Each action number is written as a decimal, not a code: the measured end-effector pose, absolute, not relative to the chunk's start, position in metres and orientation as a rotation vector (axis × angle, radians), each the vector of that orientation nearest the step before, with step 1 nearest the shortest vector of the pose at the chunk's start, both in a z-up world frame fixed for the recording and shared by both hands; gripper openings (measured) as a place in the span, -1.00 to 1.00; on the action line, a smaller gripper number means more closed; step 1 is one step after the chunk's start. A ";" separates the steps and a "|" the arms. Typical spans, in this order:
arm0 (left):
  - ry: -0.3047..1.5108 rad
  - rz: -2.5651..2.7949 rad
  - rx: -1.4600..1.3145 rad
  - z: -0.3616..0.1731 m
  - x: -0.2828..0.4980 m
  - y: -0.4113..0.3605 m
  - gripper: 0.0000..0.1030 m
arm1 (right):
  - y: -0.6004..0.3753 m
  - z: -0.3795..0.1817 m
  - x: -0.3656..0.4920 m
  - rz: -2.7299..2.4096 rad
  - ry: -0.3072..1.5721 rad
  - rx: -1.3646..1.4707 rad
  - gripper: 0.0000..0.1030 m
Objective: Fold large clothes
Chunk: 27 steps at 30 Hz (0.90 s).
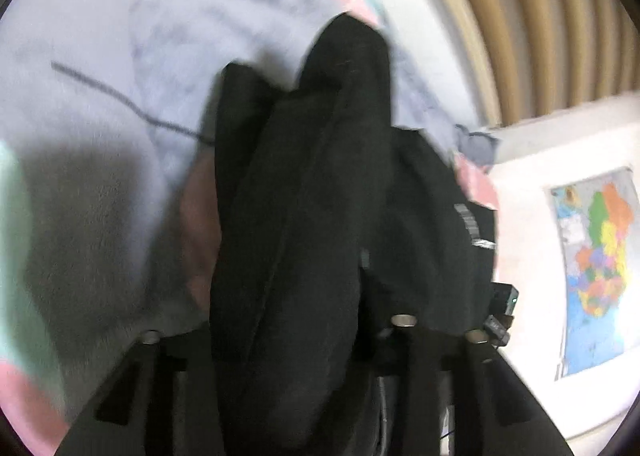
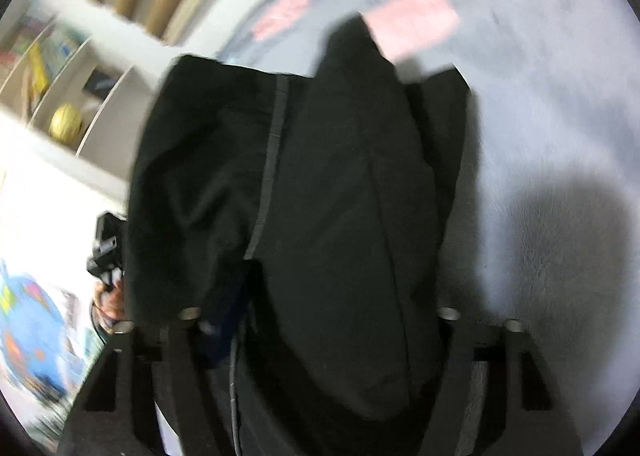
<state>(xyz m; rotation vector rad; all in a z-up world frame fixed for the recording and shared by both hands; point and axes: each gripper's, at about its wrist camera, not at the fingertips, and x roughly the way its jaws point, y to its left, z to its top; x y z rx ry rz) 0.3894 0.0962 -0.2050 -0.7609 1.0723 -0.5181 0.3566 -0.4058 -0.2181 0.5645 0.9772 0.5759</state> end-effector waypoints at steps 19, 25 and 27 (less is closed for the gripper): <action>0.707 -0.770 -0.560 -0.016 0.196 0.085 -0.47 | -0.343 -0.085 0.211 0.651 0.722 0.448 -0.02; 0.729 -0.784 -0.605 -0.018 0.151 0.088 -0.47 | -0.345 -0.084 0.188 0.625 0.796 0.493 -0.02; 0.751 -0.780 -0.619 -0.034 0.151 0.094 -0.47 | -0.348 -0.093 0.176 0.606 0.826 0.484 -0.02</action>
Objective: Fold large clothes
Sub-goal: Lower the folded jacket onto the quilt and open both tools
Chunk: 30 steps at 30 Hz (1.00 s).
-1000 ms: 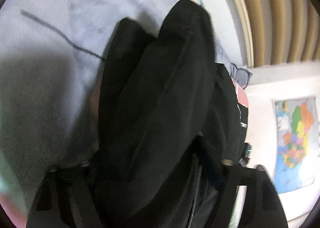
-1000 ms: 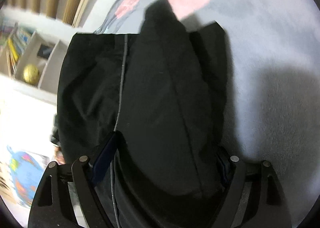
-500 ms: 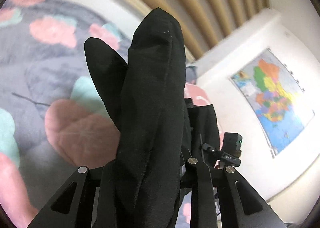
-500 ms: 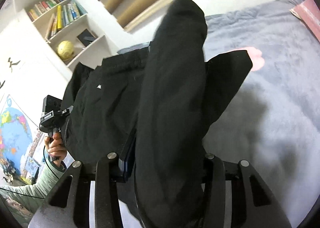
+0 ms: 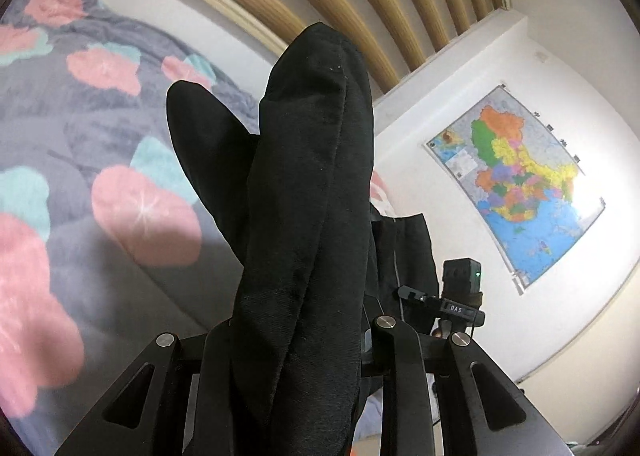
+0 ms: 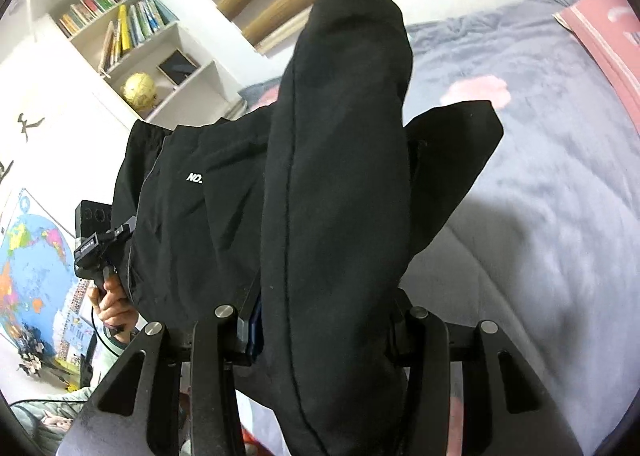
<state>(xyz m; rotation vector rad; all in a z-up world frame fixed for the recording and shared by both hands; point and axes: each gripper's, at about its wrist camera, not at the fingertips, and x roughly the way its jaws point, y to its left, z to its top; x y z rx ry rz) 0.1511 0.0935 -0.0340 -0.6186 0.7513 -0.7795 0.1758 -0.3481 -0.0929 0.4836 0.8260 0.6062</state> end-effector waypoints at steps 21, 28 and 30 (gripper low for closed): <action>0.805 -0.423 -0.660 -0.117 0.146 0.202 -0.21 | -0.341 -0.115 0.135 -0.108 0.832 0.170 0.51; 0.719 -0.474 -0.381 -0.054 0.121 0.124 0.02 | -0.286 -0.067 0.129 -0.044 0.739 0.179 0.75; 0.711 -0.467 -0.321 -0.050 0.118 0.103 0.03 | -0.271 -0.076 0.140 0.016 0.772 0.197 0.76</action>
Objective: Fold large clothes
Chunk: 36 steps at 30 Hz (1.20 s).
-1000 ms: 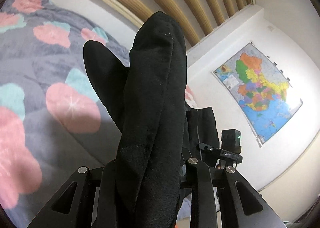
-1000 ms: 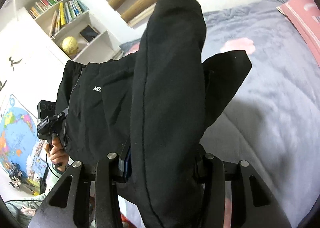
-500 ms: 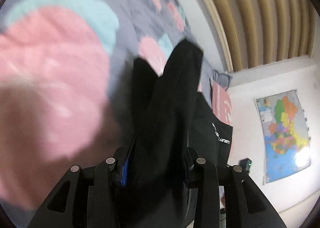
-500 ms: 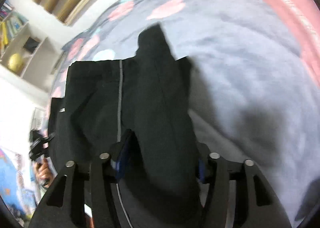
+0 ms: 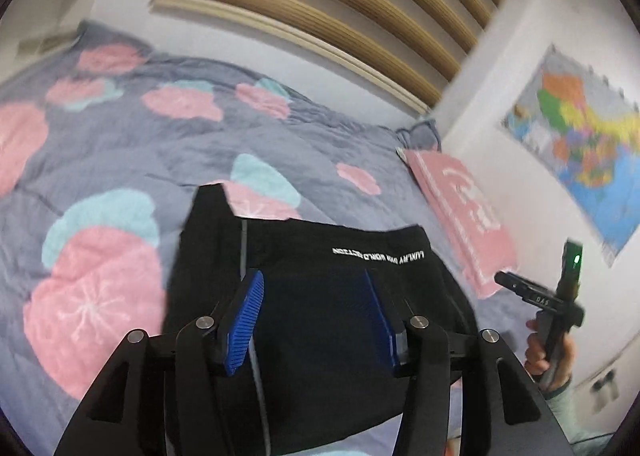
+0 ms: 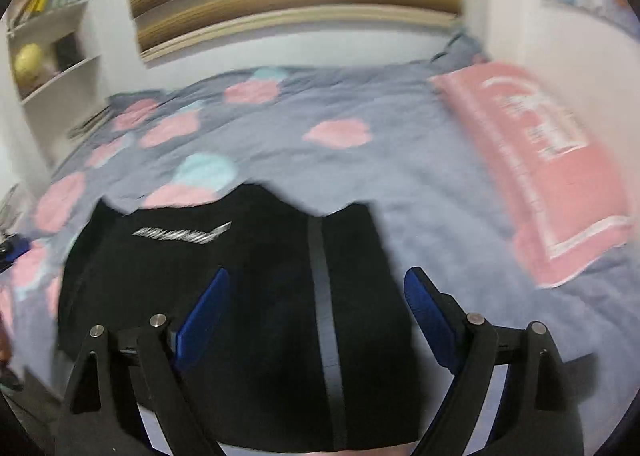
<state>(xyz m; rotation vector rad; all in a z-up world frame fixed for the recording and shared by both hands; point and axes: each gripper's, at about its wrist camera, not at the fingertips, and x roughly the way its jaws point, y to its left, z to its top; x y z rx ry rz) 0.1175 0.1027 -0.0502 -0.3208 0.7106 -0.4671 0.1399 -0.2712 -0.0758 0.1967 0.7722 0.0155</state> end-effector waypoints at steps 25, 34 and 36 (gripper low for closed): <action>0.693 -0.022 -0.040 -0.033 0.069 0.012 0.25 | -0.214 -0.110 0.115 -0.071 0.830 0.255 0.93; 0.539 0.010 0.017 0.033 0.007 -0.014 0.56 | -0.201 -0.049 0.076 -0.090 0.722 0.194 0.93; 0.541 0.022 0.035 0.037 0.003 -0.019 0.56 | -0.195 -0.042 0.070 -0.081 0.709 0.181 0.93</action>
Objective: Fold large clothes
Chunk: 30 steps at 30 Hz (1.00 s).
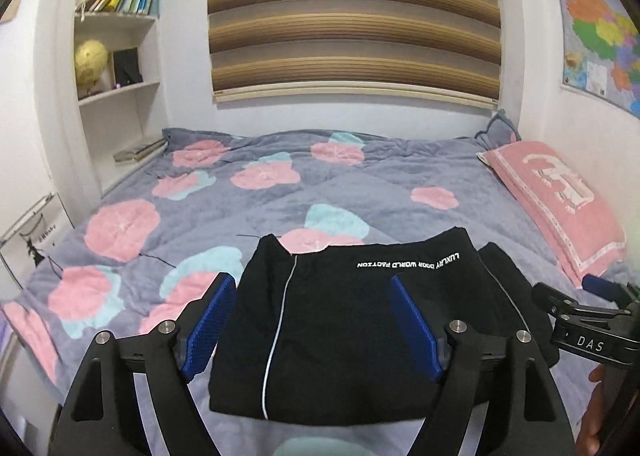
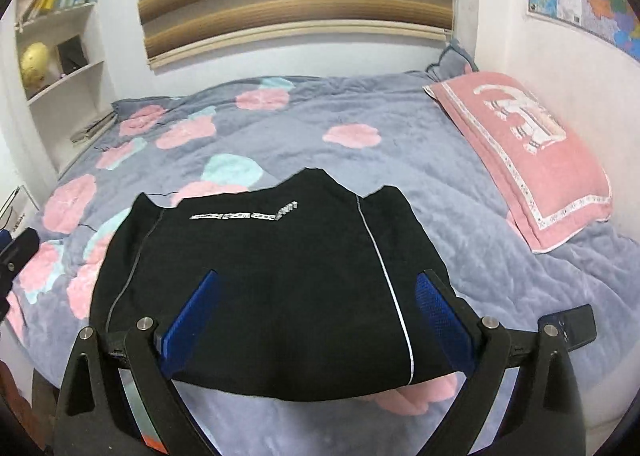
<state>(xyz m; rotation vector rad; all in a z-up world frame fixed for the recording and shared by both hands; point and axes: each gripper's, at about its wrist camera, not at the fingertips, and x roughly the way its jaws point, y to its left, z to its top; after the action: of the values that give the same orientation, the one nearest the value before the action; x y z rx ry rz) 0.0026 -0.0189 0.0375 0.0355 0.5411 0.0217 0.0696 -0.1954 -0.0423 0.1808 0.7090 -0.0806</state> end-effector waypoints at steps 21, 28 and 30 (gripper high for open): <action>0.551 0.009 0.055 0.031 -0.018 -0.034 0.56 | -0.169 -0.055 0.062 -0.061 0.770 0.105 0.93; 0.561 0.004 0.053 0.028 -0.017 -0.035 0.56 | -0.174 -0.060 0.063 -0.062 0.788 0.112 0.93; 0.567 0.001 0.049 0.027 -0.015 -0.035 0.56 | -0.175 -0.063 0.064 -0.062 0.798 0.113 0.93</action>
<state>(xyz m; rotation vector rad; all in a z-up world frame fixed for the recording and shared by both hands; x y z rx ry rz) -0.0153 -0.0348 0.0266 0.0486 0.5669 0.0010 0.0643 -0.1747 -0.0625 0.1130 0.7978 -0.0618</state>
